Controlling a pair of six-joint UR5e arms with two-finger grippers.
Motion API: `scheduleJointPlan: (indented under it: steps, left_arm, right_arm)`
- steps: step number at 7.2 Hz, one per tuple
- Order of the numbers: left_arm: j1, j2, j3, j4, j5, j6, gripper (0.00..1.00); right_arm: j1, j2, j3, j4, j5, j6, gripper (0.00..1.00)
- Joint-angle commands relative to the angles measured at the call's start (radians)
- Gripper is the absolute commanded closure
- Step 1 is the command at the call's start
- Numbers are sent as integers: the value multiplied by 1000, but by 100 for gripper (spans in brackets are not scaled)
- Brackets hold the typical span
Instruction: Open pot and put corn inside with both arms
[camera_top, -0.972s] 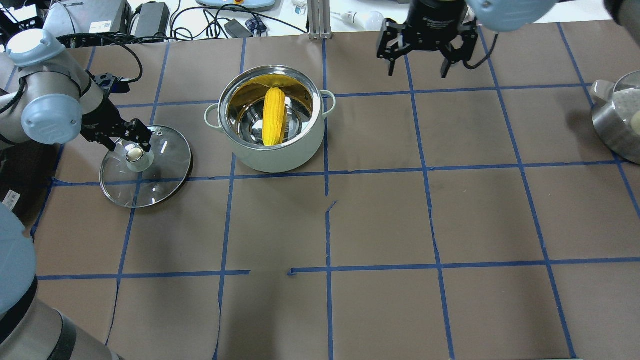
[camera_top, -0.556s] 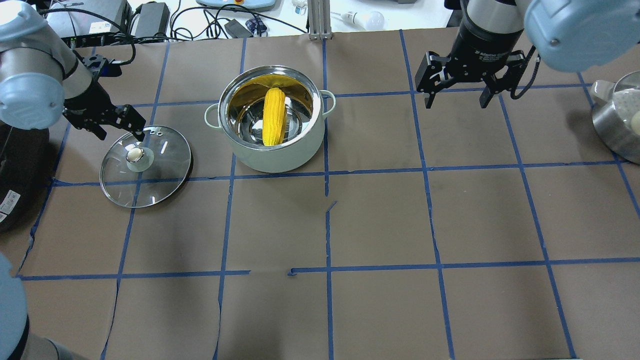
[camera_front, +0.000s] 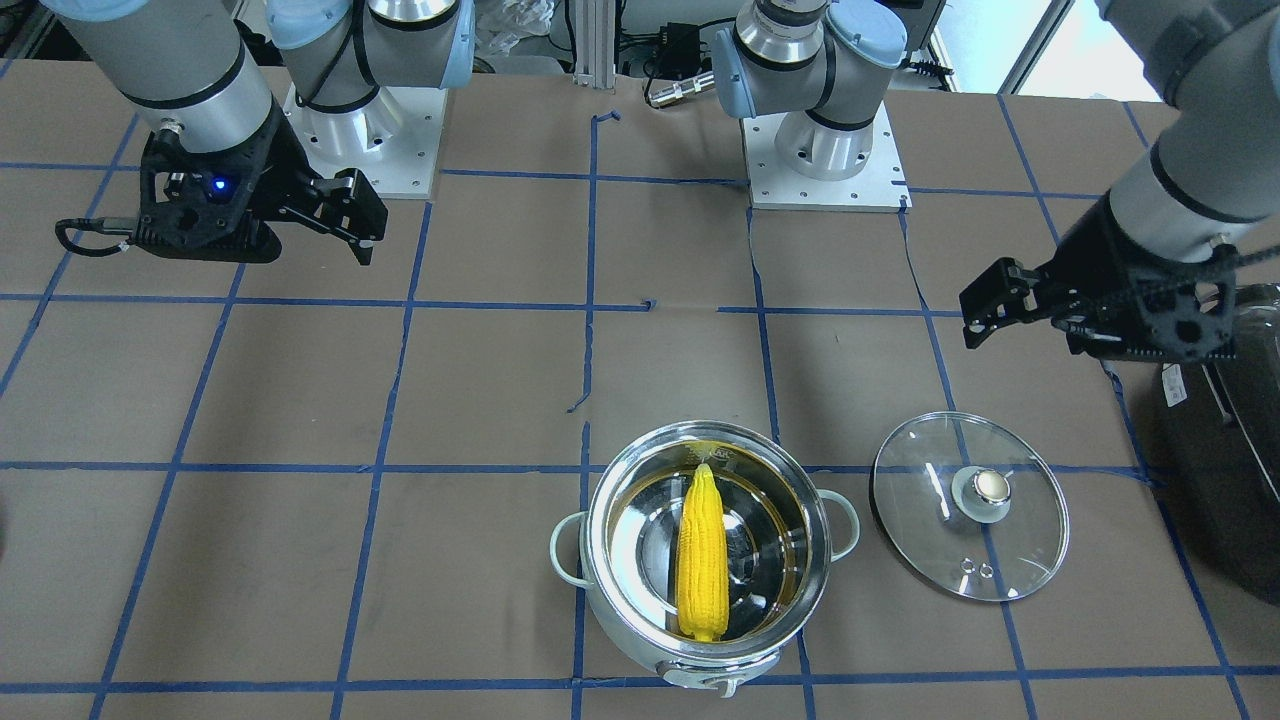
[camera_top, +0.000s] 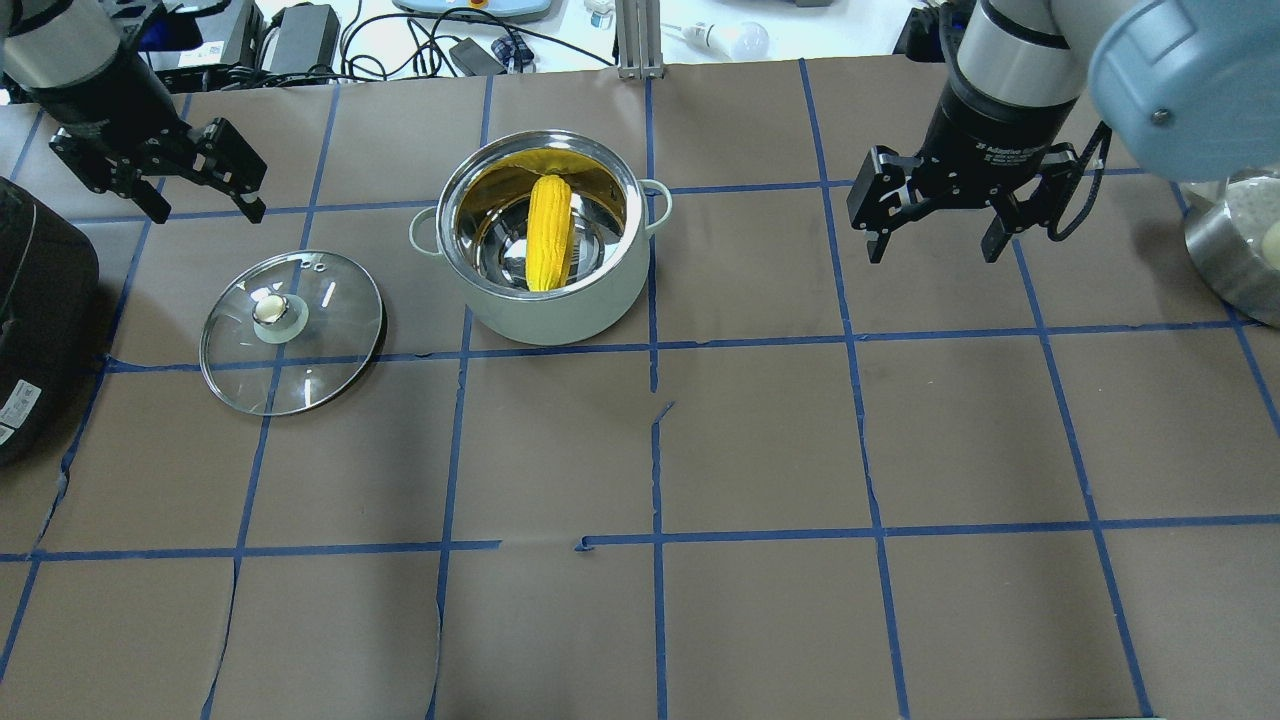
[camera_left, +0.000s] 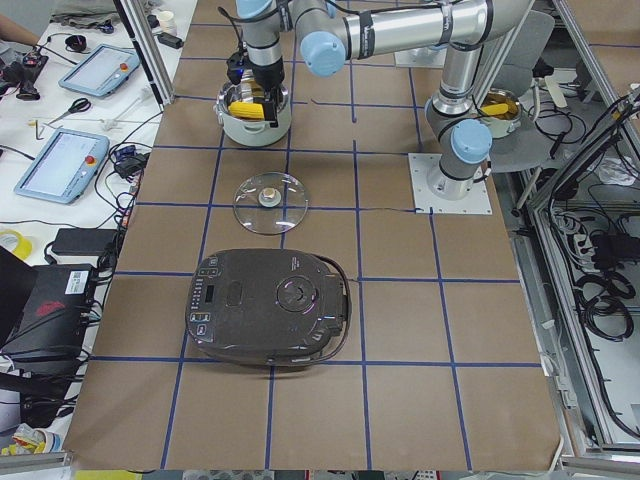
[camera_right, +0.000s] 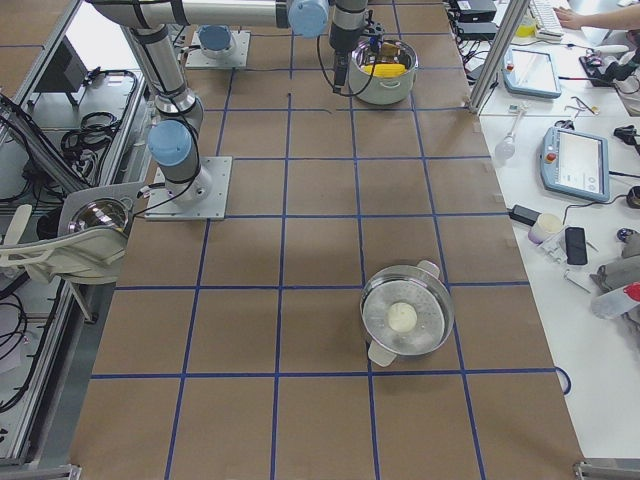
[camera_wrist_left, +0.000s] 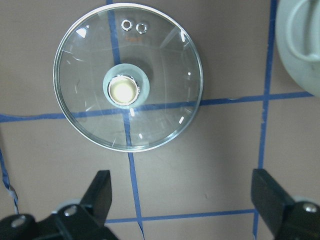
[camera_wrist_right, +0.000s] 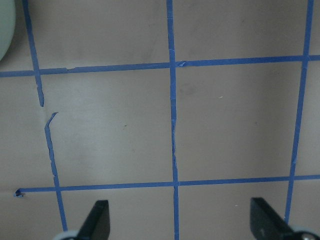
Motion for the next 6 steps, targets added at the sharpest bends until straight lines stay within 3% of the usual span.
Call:
scheduleJointPlan:
  steps: [1,3,6]
  left_arm:
    - [-147,58,9,-14,-1,-207,0]
    - [-262,75,-5,-6,4,-282,0]
    - [-261,103,-62,12,-4,-211,0]
  right_arm:
    - [-16,-8,1,8,7,-9,0]
    - [-16,-11,1,6,6,-8,0]
    - [-17,-13,1,9,-4,-8,0]
